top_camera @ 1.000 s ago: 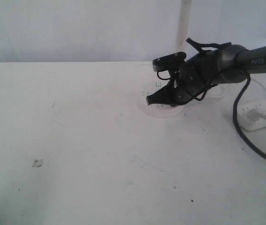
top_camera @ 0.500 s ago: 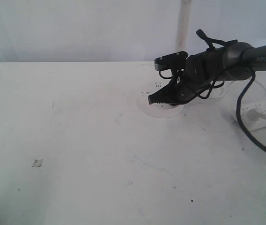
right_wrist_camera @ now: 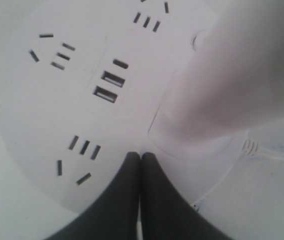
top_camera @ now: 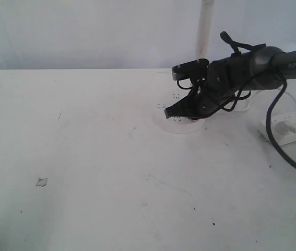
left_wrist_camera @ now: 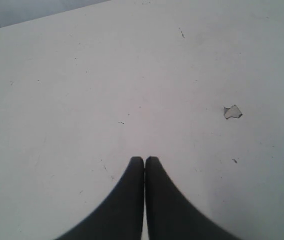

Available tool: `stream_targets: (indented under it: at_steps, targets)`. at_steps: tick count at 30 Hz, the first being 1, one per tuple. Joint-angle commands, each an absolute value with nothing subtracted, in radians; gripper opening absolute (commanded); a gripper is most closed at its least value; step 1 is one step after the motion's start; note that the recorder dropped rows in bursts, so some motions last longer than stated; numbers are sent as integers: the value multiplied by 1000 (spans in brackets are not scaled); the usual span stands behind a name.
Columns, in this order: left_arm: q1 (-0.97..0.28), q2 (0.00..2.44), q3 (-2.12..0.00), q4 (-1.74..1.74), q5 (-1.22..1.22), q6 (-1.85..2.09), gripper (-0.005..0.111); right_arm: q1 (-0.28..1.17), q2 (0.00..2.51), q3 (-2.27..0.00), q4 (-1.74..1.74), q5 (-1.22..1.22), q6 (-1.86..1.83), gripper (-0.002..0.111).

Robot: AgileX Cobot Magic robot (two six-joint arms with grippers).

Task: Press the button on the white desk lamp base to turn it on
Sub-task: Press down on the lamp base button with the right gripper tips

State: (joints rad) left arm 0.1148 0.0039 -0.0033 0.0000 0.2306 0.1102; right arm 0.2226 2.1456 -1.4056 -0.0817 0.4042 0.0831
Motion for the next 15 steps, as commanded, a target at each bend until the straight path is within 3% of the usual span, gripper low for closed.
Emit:
stream_targets:
  at_steps: [1,15]
  targets:
    - [115,0,0,0,231,109,0,238,2242,-1318,-31,746,82,0]
    - [115,0,0,0,231,109,0,238,2142,-1314,-9,512,82,0]
